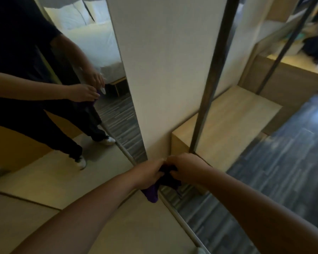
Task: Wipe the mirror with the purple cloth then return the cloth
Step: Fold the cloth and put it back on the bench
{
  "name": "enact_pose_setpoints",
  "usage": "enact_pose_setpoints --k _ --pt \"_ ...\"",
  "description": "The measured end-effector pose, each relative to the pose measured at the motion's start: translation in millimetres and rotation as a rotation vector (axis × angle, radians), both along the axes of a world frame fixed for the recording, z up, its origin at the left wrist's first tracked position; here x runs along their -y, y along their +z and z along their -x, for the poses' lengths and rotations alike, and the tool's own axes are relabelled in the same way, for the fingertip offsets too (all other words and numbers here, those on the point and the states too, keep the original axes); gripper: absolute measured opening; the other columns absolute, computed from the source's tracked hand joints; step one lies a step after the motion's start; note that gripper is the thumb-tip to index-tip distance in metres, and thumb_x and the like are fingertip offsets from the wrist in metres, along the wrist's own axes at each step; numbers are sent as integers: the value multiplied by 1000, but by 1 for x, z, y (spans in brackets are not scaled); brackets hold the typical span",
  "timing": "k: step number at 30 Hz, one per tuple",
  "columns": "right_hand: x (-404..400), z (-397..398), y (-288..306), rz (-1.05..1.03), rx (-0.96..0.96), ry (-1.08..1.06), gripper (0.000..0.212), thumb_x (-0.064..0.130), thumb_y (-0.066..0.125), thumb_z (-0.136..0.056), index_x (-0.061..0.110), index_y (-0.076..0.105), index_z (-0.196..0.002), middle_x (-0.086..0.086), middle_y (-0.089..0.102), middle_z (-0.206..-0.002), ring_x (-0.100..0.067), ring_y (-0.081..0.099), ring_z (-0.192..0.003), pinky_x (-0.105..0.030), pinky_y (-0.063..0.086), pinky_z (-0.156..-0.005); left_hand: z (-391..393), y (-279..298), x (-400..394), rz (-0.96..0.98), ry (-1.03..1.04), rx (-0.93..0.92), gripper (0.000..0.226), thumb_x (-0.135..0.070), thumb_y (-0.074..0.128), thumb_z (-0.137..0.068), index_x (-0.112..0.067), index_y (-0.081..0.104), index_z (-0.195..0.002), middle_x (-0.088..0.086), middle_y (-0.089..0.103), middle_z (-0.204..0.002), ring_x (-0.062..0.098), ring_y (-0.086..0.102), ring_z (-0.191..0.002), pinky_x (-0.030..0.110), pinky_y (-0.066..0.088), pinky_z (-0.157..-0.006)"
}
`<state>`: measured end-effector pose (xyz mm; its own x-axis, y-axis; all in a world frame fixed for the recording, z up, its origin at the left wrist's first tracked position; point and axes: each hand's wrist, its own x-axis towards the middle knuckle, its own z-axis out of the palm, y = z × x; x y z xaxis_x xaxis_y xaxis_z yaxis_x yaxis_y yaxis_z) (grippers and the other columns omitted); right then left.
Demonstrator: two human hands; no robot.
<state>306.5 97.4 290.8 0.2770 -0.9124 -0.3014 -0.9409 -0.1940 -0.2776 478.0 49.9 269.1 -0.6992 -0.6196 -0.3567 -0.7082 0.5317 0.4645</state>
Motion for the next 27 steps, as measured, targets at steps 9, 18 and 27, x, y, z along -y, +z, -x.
enact_pose_setpoints --k 9,18,27 --pt "-50 134 -15 -130 68 -174 10 28 59 -93 24 51 -96 6 55 -88 -6 52 -73 -17 38 -60 114 -26 -35 26 -165 -35 32 -18 49 -96 -30 53 -125 -9 60 -113 8 56 -90 28 49 -73" --pt "-14 305 -77 -285 87 -205 36 17 57 -95 19 50 -130 0 60 -110 -19 59 -96 -29 50 -82 264 -77 11 81 -222 -2 21 -21 50 -96 -25 58 -115 -5 57 -106 13 55 -95 34 49 -79" --pt "83 402 -162 -222 -26 -133 20 19 56 -96 14 60 -115 -4 59 -108 -19 55 -90 -32 47 -80 355 -150 83 201 -170 66 38 -3 53 -89 -16 52 -125 6 63 -112 26 59 -98 41 51 -76"
